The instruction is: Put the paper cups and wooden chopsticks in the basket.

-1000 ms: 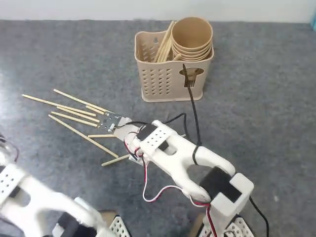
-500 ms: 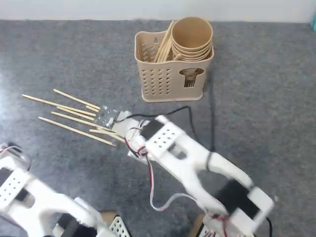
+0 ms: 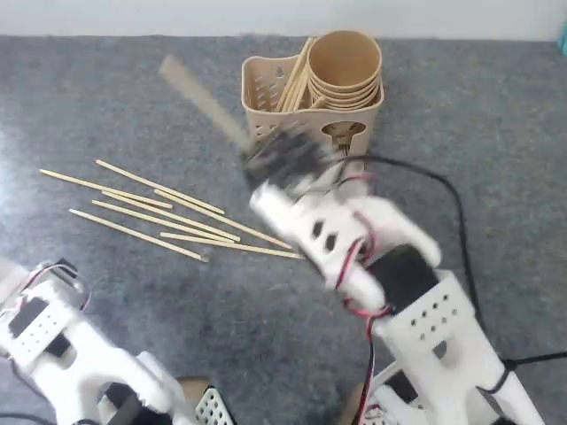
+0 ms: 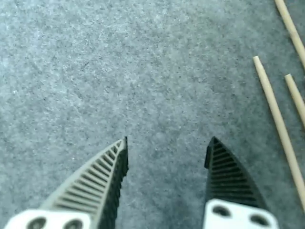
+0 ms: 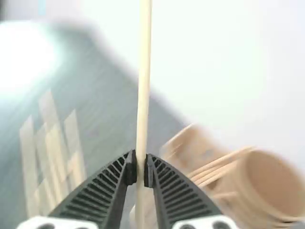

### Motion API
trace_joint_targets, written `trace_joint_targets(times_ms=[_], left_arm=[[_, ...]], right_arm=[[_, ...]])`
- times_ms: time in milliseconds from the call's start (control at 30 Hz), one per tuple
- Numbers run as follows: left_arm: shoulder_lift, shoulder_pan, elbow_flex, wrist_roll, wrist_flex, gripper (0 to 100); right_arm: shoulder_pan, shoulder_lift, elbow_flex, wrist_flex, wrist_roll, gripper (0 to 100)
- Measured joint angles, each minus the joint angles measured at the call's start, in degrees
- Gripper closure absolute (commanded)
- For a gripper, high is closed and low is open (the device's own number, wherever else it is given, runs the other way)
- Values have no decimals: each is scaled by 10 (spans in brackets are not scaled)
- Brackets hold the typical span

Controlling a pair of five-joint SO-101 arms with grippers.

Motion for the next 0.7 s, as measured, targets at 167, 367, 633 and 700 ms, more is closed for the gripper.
trace_joint_targets(times_ms=[167,367,633,700], left_arm=[[0,25,8,-2,-1,750],[0,27,9,-2,-1,750],[0,27,27,-2,-42,750],[0,27,27,-2,-45,750]], right_arm=[[69,25,0,-156,-124,990],[112,119,0,-382,-223,989],[117,275,-72,-491,-203,989],[123,315,-98,-494,-185,988]])
